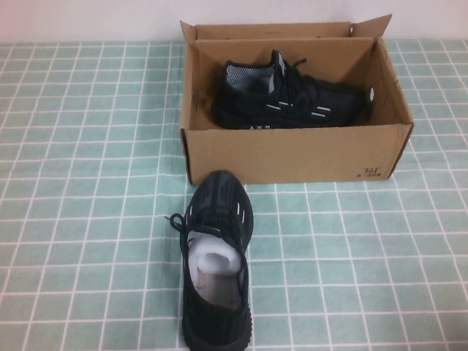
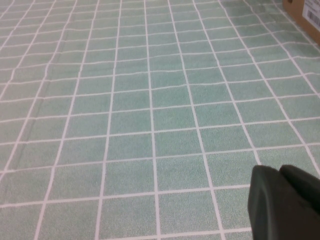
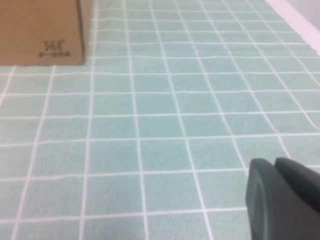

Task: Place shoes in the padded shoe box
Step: Pick up the shoe from the table

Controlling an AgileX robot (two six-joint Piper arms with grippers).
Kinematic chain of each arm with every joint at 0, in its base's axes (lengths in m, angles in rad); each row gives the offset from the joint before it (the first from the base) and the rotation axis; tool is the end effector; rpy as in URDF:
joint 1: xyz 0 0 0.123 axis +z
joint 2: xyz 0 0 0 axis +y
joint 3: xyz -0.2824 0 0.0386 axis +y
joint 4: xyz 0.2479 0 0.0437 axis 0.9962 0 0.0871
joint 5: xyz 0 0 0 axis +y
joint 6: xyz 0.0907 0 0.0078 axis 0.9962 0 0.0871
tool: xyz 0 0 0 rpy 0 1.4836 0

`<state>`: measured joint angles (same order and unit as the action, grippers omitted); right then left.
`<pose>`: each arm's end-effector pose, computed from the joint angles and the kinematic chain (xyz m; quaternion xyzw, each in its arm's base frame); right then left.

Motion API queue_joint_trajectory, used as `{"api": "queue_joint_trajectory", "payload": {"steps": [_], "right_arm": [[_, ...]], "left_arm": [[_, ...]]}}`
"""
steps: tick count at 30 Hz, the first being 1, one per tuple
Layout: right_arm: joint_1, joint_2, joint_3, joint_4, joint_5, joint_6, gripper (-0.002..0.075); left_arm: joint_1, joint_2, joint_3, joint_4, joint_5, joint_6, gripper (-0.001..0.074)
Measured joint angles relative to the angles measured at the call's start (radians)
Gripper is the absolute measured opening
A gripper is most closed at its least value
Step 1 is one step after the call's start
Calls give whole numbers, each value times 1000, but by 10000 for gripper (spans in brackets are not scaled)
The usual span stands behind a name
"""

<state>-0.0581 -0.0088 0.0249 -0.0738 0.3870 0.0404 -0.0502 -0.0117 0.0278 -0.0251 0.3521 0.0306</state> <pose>0.0521 -0.0056 0.1705 0.0204 0.8090 -0.0365 0.5864 0.0531 -0.0035 0.1726 0.0255 0.7987 -0.0164 0.6009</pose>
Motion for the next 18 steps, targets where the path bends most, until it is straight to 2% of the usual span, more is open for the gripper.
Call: {"api": "queue_joint_trajectory", "payload": {"steps": [18], "right_arm": [[15,-5,0,-31,6,3,-8]], "left_arm": [[0,0,0,0,0,0,-4]]}}
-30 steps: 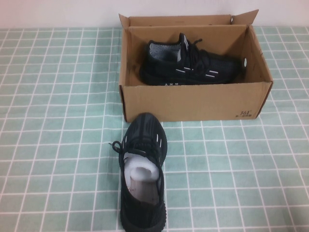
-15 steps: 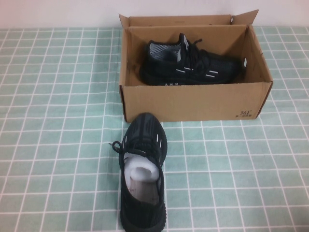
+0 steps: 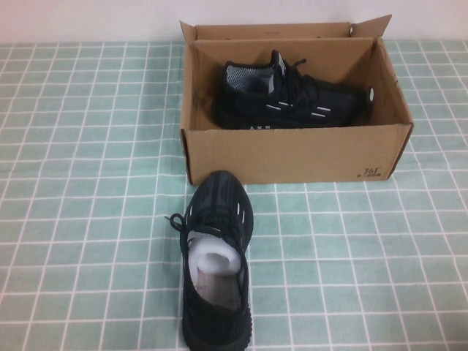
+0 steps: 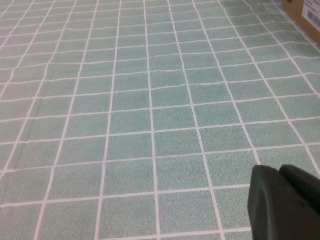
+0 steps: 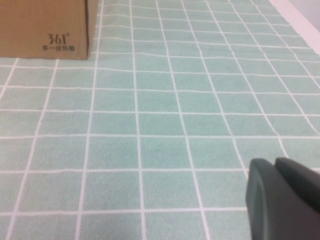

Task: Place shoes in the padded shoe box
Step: Pick up the shoe from the table

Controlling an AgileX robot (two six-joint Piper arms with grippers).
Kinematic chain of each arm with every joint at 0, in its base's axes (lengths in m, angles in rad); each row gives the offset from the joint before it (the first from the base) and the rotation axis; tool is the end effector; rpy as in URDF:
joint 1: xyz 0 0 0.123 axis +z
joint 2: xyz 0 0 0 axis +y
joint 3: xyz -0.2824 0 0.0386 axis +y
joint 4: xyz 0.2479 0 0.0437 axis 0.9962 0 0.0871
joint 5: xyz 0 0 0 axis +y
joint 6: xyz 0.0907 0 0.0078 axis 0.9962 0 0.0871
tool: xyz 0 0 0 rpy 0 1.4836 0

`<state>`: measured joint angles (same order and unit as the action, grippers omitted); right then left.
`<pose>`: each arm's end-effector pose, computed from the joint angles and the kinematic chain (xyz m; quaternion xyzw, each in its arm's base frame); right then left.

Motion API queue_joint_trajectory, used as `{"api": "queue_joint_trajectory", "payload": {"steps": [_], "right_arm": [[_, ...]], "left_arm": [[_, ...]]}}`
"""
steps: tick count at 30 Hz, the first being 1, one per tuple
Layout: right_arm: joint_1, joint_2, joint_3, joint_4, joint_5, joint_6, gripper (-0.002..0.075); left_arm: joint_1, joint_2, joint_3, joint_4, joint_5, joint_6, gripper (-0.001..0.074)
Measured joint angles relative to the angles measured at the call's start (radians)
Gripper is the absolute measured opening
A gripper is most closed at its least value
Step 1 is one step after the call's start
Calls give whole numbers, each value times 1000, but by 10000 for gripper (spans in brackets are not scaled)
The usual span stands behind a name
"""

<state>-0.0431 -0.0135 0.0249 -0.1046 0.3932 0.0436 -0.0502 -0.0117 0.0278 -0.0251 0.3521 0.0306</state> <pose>0.0517 -0.0059 0.1703 0.0077 0.8093 -0.0444 0.5857 0.0531 -0.0035 0.1726 0.0255 0.7987 -0.0164 0.6009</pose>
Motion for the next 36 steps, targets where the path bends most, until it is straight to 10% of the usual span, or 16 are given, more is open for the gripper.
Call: {"api": "queue_joint_trajectory", "payload": {"steps": [25,36], "right_arm": [[0,0,0,-2,0,3,-8],[0,0,0,-2,0,3,-8]], "left_arm": [[0,0,0,25,-23,0,-4],[0,0,-6,-242,-279,-245,-4]]}}
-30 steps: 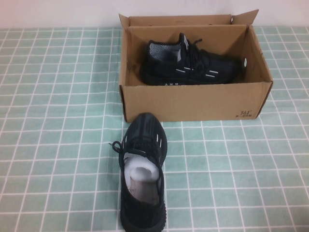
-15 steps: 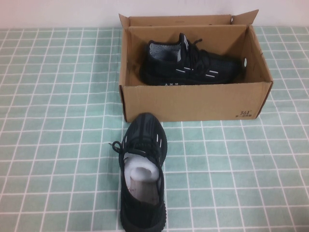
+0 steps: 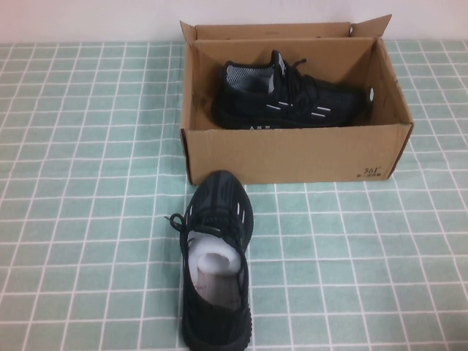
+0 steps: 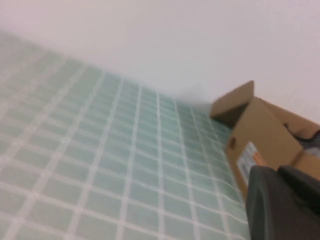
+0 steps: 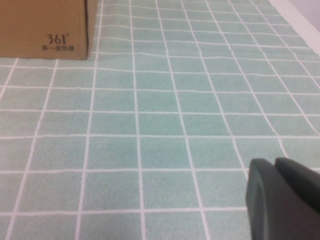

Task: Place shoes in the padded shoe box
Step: Pick up the shoe from the table

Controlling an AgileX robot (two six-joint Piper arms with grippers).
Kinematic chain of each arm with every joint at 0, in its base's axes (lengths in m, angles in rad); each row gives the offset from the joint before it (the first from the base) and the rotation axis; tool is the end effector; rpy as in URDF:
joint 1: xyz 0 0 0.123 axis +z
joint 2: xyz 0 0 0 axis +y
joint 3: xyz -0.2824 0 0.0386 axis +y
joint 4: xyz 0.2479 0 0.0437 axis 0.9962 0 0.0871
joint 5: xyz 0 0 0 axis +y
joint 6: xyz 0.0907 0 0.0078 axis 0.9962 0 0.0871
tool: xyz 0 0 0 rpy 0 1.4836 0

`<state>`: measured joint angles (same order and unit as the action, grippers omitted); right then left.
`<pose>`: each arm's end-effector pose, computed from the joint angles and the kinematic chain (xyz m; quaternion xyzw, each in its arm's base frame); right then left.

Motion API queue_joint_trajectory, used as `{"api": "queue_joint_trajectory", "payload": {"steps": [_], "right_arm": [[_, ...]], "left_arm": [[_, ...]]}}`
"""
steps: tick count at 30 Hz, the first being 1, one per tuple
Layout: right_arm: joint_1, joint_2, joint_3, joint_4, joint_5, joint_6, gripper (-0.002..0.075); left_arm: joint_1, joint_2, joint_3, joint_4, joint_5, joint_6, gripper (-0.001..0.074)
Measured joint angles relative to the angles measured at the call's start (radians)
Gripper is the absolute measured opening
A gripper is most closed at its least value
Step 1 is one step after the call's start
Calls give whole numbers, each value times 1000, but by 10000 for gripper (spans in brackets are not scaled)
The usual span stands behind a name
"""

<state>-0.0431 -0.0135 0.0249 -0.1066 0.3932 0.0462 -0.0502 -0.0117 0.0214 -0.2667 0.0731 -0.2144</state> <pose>0.0517 -0.0060 0.1703 0.0082 0.8093 -0.0445 0.5857 0.0563 -0.0046 0.2001 -0.1437 0.6898 -0.1926 0.6829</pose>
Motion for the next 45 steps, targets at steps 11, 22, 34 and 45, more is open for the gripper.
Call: {"api": "queue_joint_trajectory", "payload": {"steps": [11,22,34,45], "right_arm": [[0,0,0,0,0,0,-8],[0,0,0,0,0,0,-8],[0,0,0,0,0,0,-8],[0,0,0,0,0,0,-8]], "left_arm": [[0,292,-552,-40,693,251,-4],[0,774,-893,-168,1017,768,-4],[-151,1142,-923,-272,965,1115,-4],[-556,1381,-1155,26,1015,1190,-1]]}}
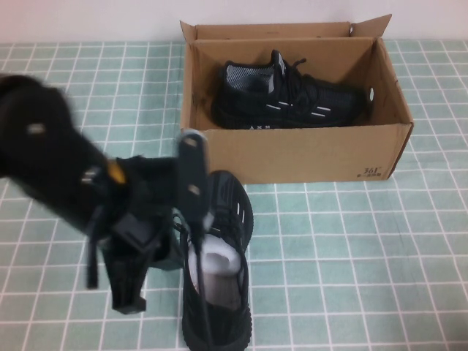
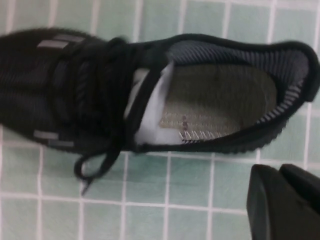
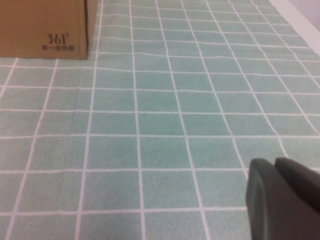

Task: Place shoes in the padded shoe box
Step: Pick up the shoe from the table

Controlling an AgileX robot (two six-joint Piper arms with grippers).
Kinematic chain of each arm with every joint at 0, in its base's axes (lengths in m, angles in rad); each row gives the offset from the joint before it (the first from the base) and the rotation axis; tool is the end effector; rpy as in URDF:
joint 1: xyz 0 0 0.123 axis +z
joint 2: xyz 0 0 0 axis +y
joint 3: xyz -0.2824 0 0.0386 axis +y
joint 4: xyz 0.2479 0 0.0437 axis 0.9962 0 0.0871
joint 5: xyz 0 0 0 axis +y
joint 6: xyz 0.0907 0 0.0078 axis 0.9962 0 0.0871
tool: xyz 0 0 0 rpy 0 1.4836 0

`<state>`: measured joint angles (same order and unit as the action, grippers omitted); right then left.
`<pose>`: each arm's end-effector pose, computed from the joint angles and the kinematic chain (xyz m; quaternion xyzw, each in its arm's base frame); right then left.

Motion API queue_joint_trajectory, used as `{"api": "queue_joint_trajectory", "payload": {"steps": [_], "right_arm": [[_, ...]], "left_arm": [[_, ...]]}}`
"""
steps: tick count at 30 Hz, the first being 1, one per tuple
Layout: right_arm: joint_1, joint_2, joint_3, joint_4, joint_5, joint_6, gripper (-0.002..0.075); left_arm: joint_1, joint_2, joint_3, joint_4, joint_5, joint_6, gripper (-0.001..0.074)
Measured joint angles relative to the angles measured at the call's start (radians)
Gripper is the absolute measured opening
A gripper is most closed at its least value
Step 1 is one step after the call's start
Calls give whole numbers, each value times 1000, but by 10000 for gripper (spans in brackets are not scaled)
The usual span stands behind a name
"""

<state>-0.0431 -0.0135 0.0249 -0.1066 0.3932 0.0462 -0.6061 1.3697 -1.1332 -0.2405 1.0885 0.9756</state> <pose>0.0517 -0.0060 0.1703 0.0082 0.8093 -0.0445 0.5857 0.2049 -0.1654 0.3080 0.6699 0.7150 -0.0819 0.1827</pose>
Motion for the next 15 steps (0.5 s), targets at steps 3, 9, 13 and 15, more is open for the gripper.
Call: {"api": "queue_joint_trajectory", "payload": {"steps": [3,9,13,15], "right_arm": [[0,0,0,0,0,0,-8],[0,0,0,0,0,0,-8],[0,0,0,0,0,0,-8],[0,0,0,0,0,0,-8]], "left_arm": [[-49,57,-61,59,40,24,39],[-63,136,-138,90,14,79,234],[-63,187,-169,94,10,160,277],[-63,211,-172,94,-1,173,281]]}}
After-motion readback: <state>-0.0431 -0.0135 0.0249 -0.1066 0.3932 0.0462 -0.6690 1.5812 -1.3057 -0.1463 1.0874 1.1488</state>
